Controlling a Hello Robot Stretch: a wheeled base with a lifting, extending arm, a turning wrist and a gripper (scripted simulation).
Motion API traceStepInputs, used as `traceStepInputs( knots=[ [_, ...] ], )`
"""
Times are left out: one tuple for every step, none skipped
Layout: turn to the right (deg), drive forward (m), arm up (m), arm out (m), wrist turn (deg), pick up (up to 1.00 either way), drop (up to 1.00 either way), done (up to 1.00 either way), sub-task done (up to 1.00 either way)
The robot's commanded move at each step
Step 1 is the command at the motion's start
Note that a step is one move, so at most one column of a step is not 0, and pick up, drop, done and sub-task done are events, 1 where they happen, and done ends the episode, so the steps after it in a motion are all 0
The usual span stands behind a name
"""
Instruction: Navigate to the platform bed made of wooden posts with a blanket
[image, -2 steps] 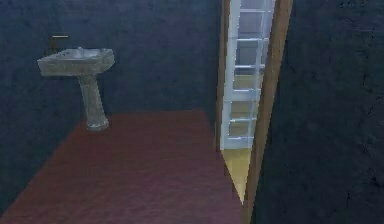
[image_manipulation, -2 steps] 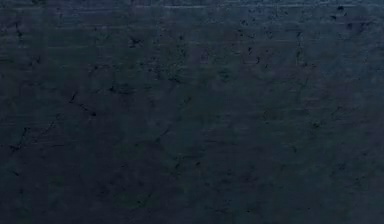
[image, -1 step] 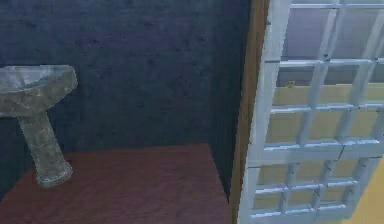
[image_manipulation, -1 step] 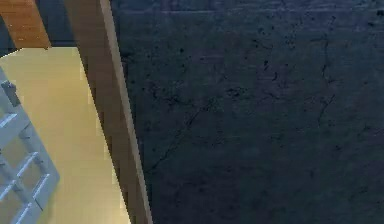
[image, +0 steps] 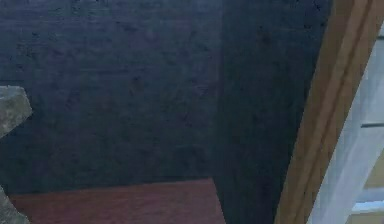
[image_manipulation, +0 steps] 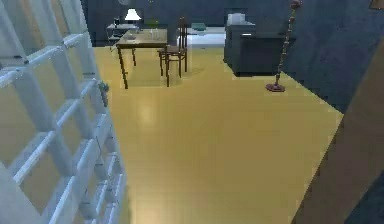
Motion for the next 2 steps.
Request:
traceStepInputs(
  knots=[
    [45.0,0.00,0.00,0.00,0.0,0.00,0.00,0.00,0.00],
    [36.0,0.00,0.00,0.00,0.0,0.00,0.00,0.00,0.00]
  ],
)
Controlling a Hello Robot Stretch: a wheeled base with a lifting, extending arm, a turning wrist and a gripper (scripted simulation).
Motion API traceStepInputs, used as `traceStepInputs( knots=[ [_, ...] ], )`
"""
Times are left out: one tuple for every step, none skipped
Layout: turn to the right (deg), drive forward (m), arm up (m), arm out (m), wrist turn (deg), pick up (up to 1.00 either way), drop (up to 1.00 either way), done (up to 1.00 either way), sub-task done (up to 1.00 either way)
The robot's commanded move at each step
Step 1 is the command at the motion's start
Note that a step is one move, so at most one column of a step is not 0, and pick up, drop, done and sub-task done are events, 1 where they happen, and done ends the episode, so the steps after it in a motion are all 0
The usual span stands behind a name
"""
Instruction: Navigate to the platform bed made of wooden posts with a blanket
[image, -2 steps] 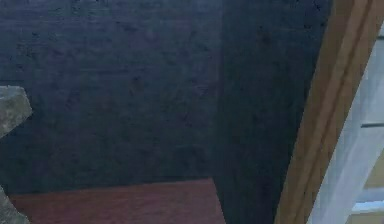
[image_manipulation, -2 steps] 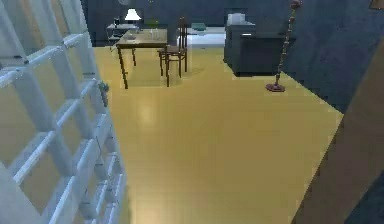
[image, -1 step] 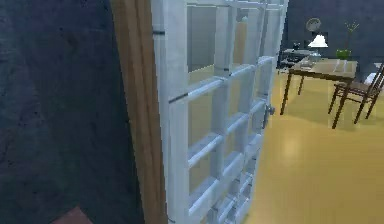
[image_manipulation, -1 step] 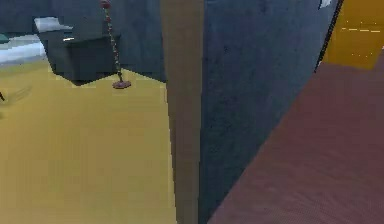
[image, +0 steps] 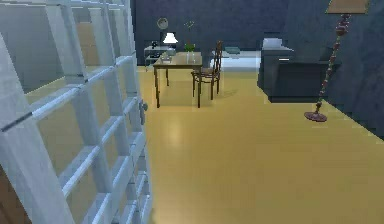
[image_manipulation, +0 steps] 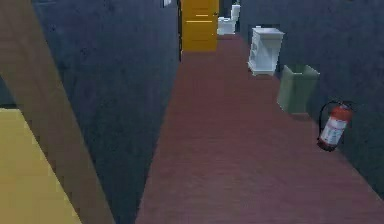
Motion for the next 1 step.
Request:
traceStepInputs(
  knots=[
    [0.0,1.00,0.00,0.00,0.0,0.00,0.00,0.00,0.00]
  ],
)
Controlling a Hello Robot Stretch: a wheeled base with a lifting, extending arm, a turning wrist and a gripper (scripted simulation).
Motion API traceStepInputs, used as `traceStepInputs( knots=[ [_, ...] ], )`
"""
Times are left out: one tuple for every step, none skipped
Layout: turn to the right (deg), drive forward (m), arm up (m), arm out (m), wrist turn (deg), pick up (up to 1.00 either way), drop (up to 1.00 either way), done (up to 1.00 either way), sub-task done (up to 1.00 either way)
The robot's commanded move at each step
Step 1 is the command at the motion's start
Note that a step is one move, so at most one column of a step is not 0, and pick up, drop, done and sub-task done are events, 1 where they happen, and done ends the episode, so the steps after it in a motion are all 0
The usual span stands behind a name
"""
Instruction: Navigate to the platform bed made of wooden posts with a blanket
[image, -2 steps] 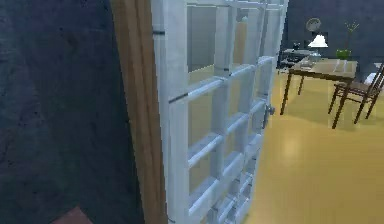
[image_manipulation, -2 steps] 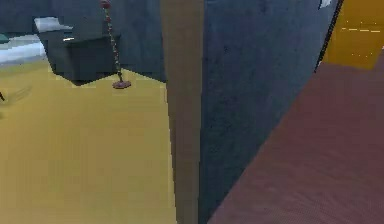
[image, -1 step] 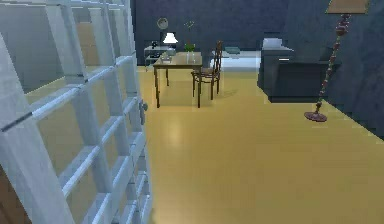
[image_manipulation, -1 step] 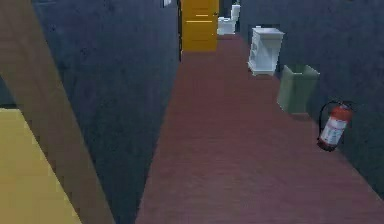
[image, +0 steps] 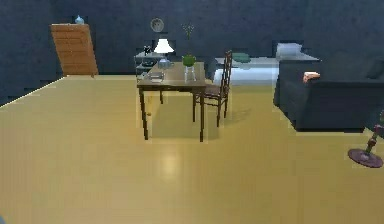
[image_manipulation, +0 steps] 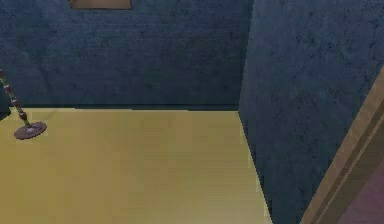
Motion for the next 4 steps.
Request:
traceStepInputs(
  knots=[
    [3.0,0.00,0.00,0.00,0.0,0.00,0.00,0.00,0.00],
    [0.0,0.20,0.00,0.00,0.0,0.00,0.00,0.00,0.00],
    [-6.0,0.00,0.00,0.00,0.0,0.00,0.00,0.00,0.00],
    [0.0,0.60,0.00,0.00,0.0,0.00,0.00,0.00,0.00]
  ],
)
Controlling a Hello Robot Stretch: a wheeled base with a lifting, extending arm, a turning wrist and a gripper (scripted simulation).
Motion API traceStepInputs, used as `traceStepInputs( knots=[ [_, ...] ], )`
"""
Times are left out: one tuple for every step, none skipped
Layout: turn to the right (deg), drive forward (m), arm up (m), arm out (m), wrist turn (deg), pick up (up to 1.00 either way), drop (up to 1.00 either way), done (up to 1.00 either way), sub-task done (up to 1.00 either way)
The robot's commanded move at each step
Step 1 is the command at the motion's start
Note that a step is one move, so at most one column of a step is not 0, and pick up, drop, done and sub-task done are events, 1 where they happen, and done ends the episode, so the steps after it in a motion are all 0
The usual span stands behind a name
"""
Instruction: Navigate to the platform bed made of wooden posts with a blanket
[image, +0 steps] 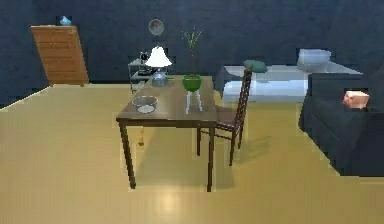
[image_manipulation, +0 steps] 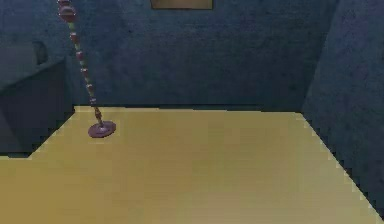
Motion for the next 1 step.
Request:
traceStepInputs(
  knots=[
    [-45.0,0.00,0.00,0.00,0.0,0.00,0.00,0.00,0.00]
  ],
)
